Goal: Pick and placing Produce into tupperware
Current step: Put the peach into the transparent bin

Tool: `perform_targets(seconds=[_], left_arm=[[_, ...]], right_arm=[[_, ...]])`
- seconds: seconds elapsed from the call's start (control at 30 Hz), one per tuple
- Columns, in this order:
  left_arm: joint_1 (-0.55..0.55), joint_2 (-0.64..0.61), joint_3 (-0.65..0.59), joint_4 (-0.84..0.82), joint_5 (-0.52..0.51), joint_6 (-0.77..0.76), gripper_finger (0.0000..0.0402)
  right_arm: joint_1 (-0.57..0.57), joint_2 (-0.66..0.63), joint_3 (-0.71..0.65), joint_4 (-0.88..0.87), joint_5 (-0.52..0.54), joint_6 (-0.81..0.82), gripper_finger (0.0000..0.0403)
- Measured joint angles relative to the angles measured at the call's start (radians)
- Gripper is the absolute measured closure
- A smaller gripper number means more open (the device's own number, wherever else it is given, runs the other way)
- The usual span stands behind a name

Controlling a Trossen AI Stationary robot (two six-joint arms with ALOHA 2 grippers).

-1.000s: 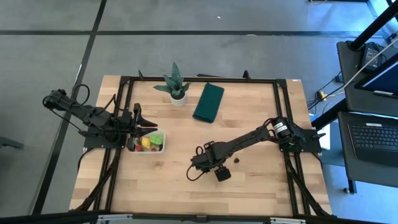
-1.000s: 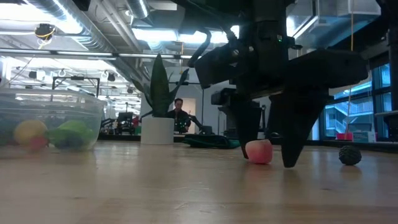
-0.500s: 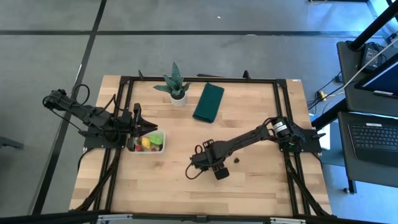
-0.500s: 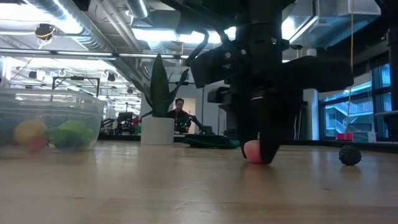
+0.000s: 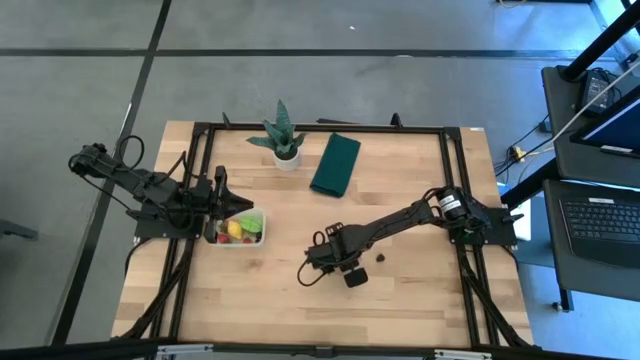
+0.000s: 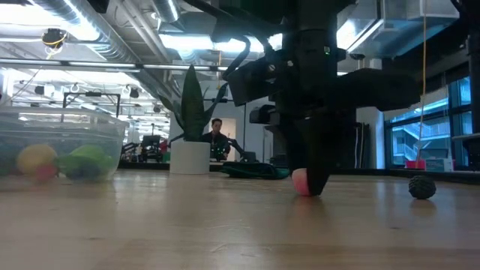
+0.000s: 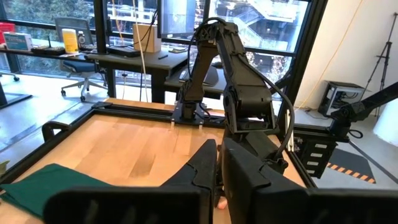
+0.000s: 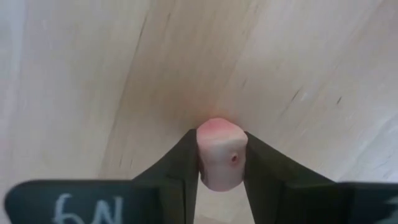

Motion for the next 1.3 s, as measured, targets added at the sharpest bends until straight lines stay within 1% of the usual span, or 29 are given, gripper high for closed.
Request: perform_targets(seconds=[0.17,0.3,0.4,0.47,0.53,0.63,0.73,0.83,1.07,1.13,1.3], left_arm=[[0.000,0.000,0.000,0.000,0.000,0.000,0.0389],[0.000,0.000,0.000,0.000,0.000,0.000,0.0392],[0.000,0.000,0.000,0.000,0.000,0.000,0.0395],[0.000,0.000,0.000,0.000,0.000,0.000,0.0396],[0.000,0.000,0.000,0.000,0.000,0.000,0.0398],[0.000,0.000,0.000,0.000,0.000,0.000,0.0401],[0.000,0.000,0.000,0.000,0.000,0.000,0.0400],[0.000,0.000,0.000,0.000,0.000,0.000,0.0393],[0.000,0.000,0.000,0.030,0.000,0.007,0.0376],[0.000,0.000,0.000,0.036,0.000,0.008,0.0372],[0.000,0.000,0.000,0.038,0.000,0.008,0.0363]], right_arm=[[-0.016,0.000,0.054,-0.011,-0.001,-0.002,0.0301],[-0.052,0.001,0.156,-0.003,0.000,-0.002,0.0299],[-0.085,0.001,0.238,0.052,0.000,-0.002,0.0298],[-0.107,0.001,0.285,0.140,0.000,-0.004,0.0297],[-0.128,0.001,0.320,0.272,0.000,-0.007,0.0297],[-0.154,0.001,0.333,0.512,-0.001,-0.006,0.0296],[-0.171,0.001,0.333,0.651,0.000,-0.002,0.0296],[-0.183,0.019,0.333,0.731,-0.001,0.028,0.0296],[-0.185,0.143,0.331,0.952,-0.010,0.060,0.0296],[-0.185,0.175,0.331,0.980,-0.012,0.082,0.0296],[-0.187,0.224,0.330,0.976,-0.013,0.132,0.0296]])
